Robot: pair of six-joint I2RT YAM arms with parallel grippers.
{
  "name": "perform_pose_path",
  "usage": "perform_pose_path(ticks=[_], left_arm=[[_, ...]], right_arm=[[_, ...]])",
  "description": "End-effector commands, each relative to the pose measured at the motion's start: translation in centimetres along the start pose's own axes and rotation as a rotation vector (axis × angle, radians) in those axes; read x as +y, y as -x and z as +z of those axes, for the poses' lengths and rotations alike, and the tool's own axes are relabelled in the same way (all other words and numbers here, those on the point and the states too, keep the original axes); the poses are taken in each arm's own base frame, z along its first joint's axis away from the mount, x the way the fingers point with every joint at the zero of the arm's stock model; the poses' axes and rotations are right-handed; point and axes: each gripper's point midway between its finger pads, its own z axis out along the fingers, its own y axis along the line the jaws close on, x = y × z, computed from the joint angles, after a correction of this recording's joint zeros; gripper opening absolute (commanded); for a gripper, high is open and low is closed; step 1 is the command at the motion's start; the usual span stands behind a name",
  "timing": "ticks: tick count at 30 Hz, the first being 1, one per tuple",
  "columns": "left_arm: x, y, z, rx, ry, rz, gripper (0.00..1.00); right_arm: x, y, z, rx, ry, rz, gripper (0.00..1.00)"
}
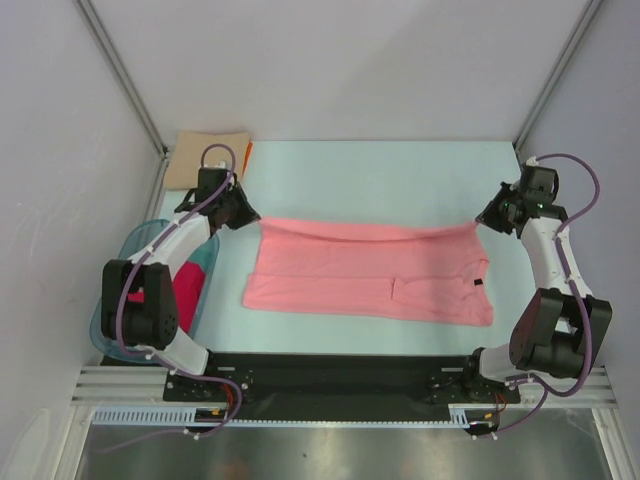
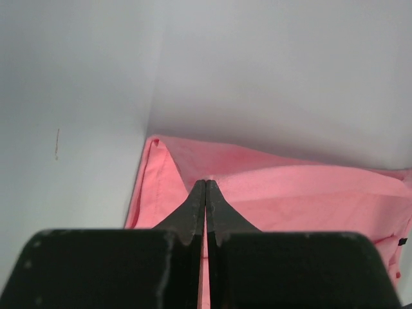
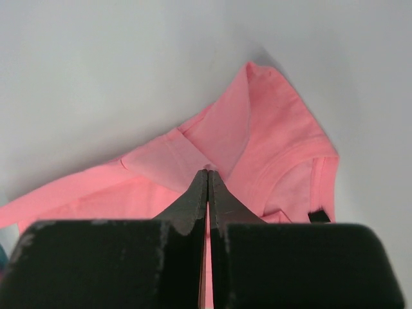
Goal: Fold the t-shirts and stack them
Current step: Fold the tshirt
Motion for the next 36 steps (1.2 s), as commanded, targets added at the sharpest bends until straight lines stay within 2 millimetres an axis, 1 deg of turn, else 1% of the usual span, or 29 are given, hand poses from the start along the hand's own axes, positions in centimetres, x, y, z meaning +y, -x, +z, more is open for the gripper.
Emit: perform_pose_path(ticks=[1,4,8,11,14,15,19,23,28,32,36], left_arm=[[0.1,0.1,-1.4,-0.017,-0.012,0.028,0.00],[0.5,-0.8,-1.3,-0.001,-0.009,0.022,0.00],[0.7,-1.3,-1.6,0.002,-0.009,0.028,0.00],[0.9,-1.5,-1.8,0.001,-0.008,0.031,0.00],[1.0,-1.7,-1.8,0.005,-0.004,0.029,0.01],[1.1,-1.9,-1.7,0.009,-0.003,0.029,0.00],[1.4,-2.2,-1.4,0.019,0.007,0.030,0.00],[1.7,-2.6,-1.2,0.030,0.012,0.026,0.01],[2.0,-2.7,-1.2,0.029,0.022,0.031,0.01],[2.2,-3.1,-0.9,0.040,0.025,0.026,0.00],[2.4,-3.2,-1.1,0.036,0.032,0.025,0.00]], right_arm=[[-0.4,0.0,-1.3,-0.025,-0.019,0.013,0.00],[-0.6,-0.4,-1.8,-0.026,-0.024,0.018,0.00],[-0.6,-0.9,-2.7,-0.032,-0.019,0.033,0.00],[-1.1,-1.6,-3.0,-0.036,-0.035,0.042,0.00],[-1.6,-2.0,-3.3,-0.042,-0.053,0.059,0.00],[-1.9,-2.6,-3.1,-0.032,-0.061,0.070,0.00],[-2.5,-3.6,-3.0,-0.019,-0.078,0.076,0.00],[-2.4,-4.8,-3.1,0.010,-0.061,0.083,0.00],[-3.0,-6.2,-4.0,0.008,-0.077,0.089,0.00],[-2.5,-7.2,-4.4,0.008,-0.060,0.099,0.00],[-2.9,-7.4,-4.7,0.002,-0.094,0.098,0.00]])
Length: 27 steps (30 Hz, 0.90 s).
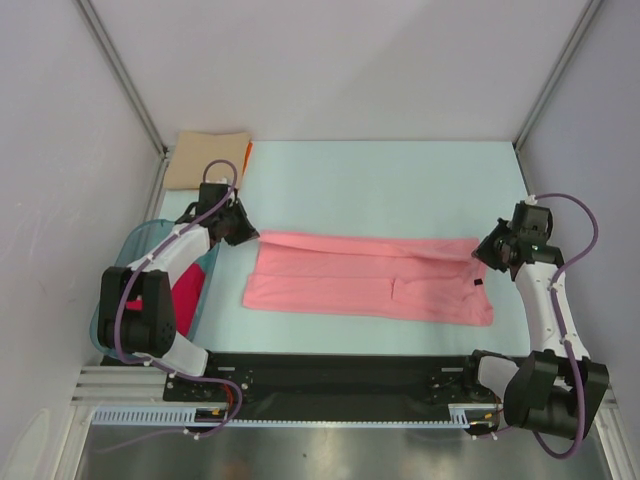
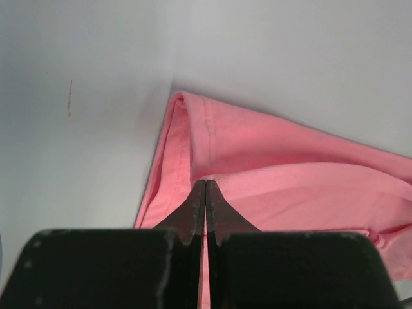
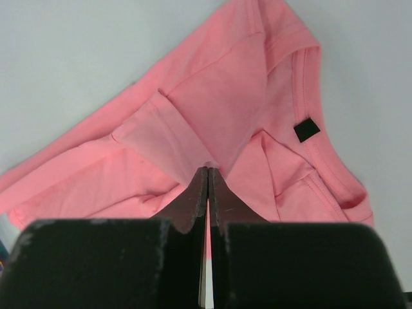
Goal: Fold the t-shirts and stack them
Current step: Fold the tshirt
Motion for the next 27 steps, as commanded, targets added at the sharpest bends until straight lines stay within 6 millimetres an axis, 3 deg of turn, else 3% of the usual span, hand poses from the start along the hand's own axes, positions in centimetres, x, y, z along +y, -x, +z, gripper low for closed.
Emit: perform_pose_path(ticks=[1,15,27], left_arm=[[0.4,0.3,-0.5,-0.028,0.001,0.019,0.00],[1.6,-0.4,-0.4,-0.022,0.048,0.017,0.00],[2.8,-1.4,-0.3,-0.009,0.090,-0.001,0.00]], right_arm=[[-0.2,0.2,-0.5,-0.022,-0.024,0.010,0.00],[-2.7,-1.0,0.3,0.004,-0.103,0.014,0.00],[-2.9,-1.3,0.2,0.017,-0.110,0.015,0.00]])
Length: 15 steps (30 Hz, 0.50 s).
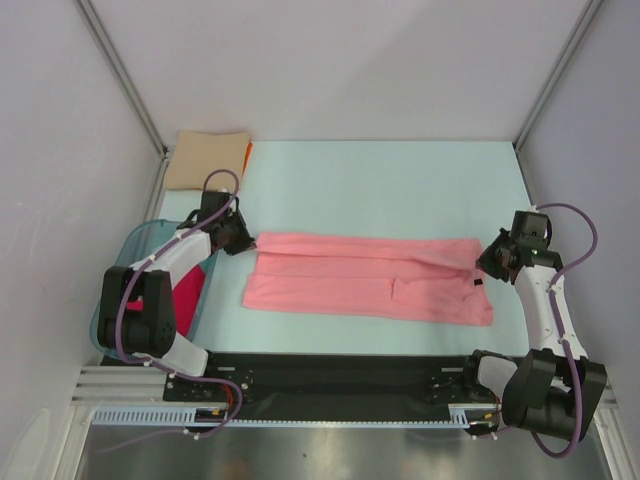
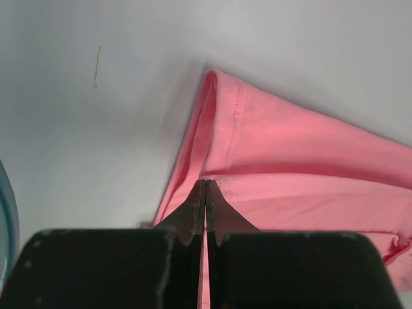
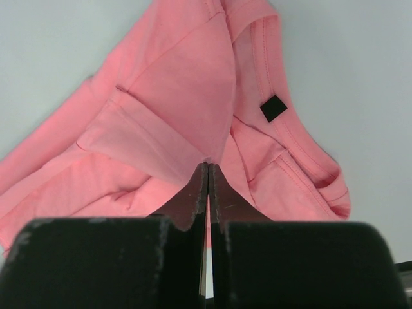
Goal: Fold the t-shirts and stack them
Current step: Fold the tshirt
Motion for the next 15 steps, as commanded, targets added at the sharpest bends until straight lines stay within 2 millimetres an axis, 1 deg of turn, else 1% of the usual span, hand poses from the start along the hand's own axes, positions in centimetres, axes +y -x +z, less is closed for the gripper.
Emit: perform_pose_path(ticks=[1,3,4,10,13,15], left_arm=[[0.5,0.5,-0.7,-0.034,0.015,-0.001,0.00],[0.7,0.0,-0.4,-0.017,0.021,-0.008,0.00],[0.9,0.0,-0.3,-0.018,0.029,-0.013,0.00],[1.4,-0.2,0.0,-0.016,0.049,-0.020,0.00],[1.4,-0.5,0.0,-0.009,0.049,-0.023,0.00],[1.7,-0.6,-0.1,-0.016,0.061,-0.025,0.00]], right_arm=[[-0.2,0.4,-0.2,-0.013,-0.013,-0.002,0.00],[-0.5,0.3,-0.1,-0.012,-0.027,0.010,0.00],[-0.9,0.2,-0.2,-0.011,-0.047,0.020,0.00],[-1.7,-0.4,0.3,0.005,-0.083,0.062,0.00],[-2.1,-0.9,0.6,0.030,-0.102,0.081,0.00],[-2.7,-0.8,0.8,0.020,-0.134,0.086,0.00]])
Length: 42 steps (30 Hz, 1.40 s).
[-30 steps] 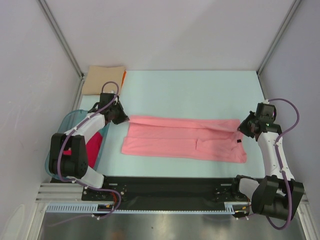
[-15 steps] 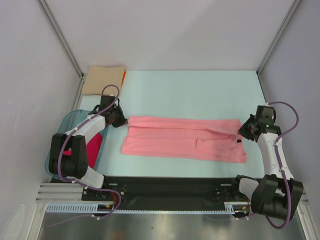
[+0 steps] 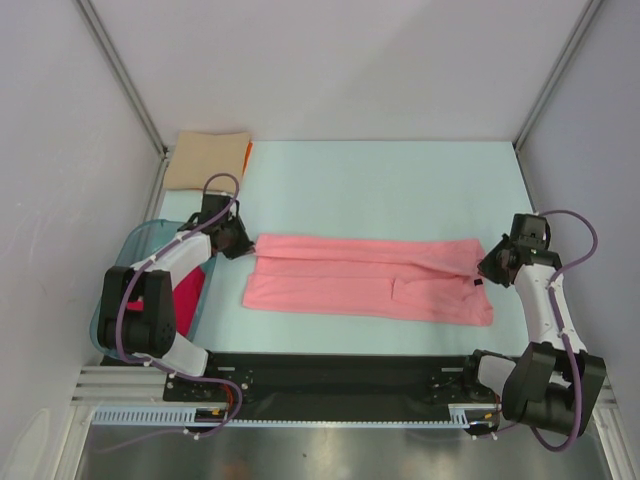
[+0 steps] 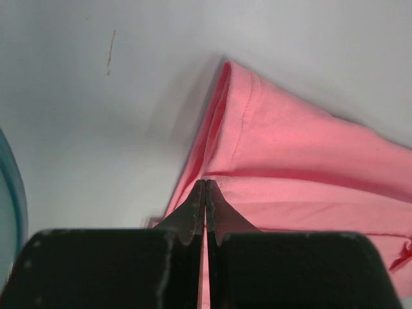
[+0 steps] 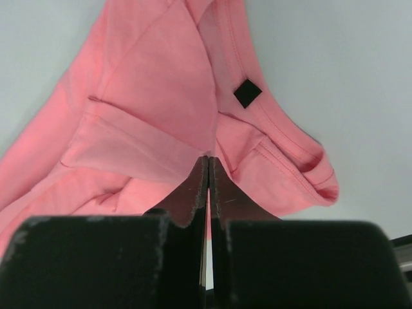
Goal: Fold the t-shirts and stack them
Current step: Fold the tshirt
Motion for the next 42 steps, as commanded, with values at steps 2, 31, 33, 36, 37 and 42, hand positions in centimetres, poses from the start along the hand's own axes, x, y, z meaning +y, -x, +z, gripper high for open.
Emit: perform_pose_path(ticks=[2,31,33,36,37,42], left_arm=[[0.7,0.3,-0.5,-0.038,0.022,-0.020,0.00],[-10.9,-2.1,0.7,0.031,-0.252,0.182,0.40],[-10.3,-2.2,1.5,0.038,-0.223,0.176,0.39],[-9.3,-2.8,2.3,0.058,-0.187,0.159,0.39],[-9.0,-2.9,2.5,0.062,-0.175,0.154,0.39],[-7.4,-4.0,3.1,0.087,-0.127,0.112,0.39]], right_arm=[[-1.5,-0.1,0.4,-0.005,-0.076,0.038,0.03],[20.9,-4.6,2.2,0.121,0.514,-0.364,0.61],[20.9,-6.0,2.9,0.179,0.503,-0.397,0.53],[20.2,-6.7,4.3,0.190,0.463,-0.426,0.51],[20.0,-7.0,4.8,0.201,0.456,-0.431,0.52],[18.9,-7.9,6.1,0.231,0.408,-0.462,0.52]])
